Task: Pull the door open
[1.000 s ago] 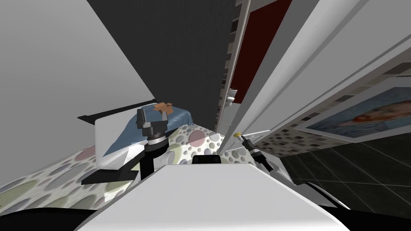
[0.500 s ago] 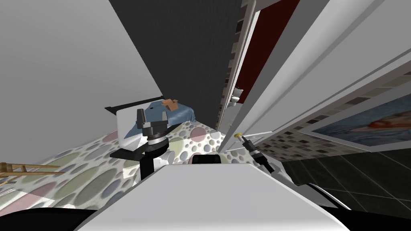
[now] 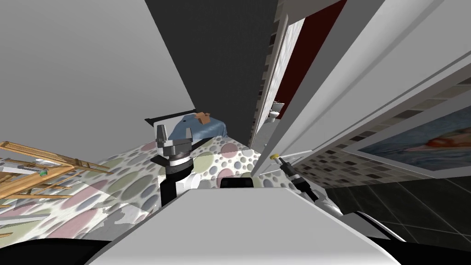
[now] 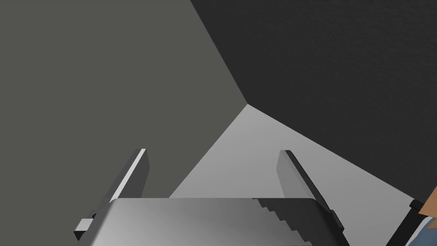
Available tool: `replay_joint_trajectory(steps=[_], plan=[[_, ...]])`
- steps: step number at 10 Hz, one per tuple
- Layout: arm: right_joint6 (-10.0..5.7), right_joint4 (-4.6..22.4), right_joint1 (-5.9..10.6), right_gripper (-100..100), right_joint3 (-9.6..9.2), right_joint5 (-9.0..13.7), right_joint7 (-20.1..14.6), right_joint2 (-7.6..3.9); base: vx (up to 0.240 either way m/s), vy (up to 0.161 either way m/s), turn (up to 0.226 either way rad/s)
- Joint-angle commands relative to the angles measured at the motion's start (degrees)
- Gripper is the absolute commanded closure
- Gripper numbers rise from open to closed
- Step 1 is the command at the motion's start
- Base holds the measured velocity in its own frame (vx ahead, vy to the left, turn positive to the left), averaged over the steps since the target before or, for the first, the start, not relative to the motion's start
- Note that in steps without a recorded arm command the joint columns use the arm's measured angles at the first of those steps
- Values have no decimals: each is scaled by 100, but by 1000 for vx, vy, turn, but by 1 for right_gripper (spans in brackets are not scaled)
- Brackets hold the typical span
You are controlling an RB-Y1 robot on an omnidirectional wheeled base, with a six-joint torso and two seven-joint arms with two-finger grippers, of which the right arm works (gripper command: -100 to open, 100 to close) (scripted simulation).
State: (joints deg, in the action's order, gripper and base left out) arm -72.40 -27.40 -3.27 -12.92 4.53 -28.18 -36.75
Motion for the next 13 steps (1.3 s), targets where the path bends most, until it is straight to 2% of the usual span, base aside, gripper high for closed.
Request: replay_joint_trajectory(steps=[1, 2, 3, 6, 10, 11, 12, 13], plan=[[-29, -26, -41, 100, 24, 24, 22, -36, -195, -82, 129], [-34, 28, -3, 100, -1, 5, 4, -1, -85, -38, 30], [64, 62, 98, 100, 18, -8, 48, 68, -131, -55, 123], [242, 104, 275, 100, 65, -23, 122, 169, -179, -76, 136], [561, 180, 594, 100, 149, -50, 256, 349, -195, -99, 145], [561, 180, 594, 100, 149, -50, 256, 349, -134, -60, 69], [697, 212, 730, 100, 184, -62, 313, 426, -175, -80, 133], [743, 223, 776, 100, 196, -65, 333, 452, -186, -99, 170]])
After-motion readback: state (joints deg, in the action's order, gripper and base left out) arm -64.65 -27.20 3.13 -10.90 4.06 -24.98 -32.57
